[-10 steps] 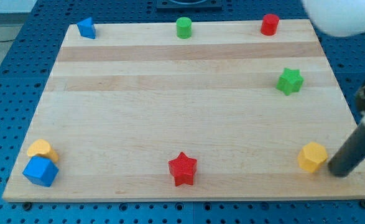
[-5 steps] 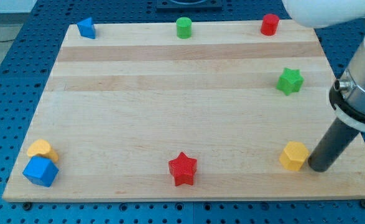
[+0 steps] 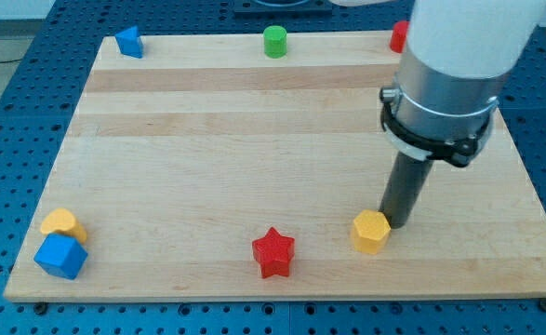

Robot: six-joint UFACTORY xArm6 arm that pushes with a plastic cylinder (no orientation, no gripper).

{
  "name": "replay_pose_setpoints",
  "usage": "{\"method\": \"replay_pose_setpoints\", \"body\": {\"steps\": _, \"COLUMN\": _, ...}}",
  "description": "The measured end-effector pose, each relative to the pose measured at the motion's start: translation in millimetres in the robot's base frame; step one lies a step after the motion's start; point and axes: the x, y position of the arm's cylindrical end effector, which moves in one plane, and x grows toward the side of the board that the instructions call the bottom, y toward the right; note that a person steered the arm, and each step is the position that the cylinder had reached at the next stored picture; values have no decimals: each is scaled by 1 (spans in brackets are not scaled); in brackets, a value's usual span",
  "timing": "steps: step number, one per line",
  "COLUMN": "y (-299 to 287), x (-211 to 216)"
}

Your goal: Move yellow hexagon right to the red star at bottom center

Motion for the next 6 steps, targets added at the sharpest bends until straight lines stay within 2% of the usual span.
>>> {"method": "replay_pose_setpoints", "body": {"steps": 2, "y": -39, "x": 23}}
{"method": "replay_pose_setpoints", "body": {"steps": 4, "y": 5, "x": 37}}
{"method": "replay_pose_setpoints", "body": {"steps": 6, "y": -12, "x": 54}}
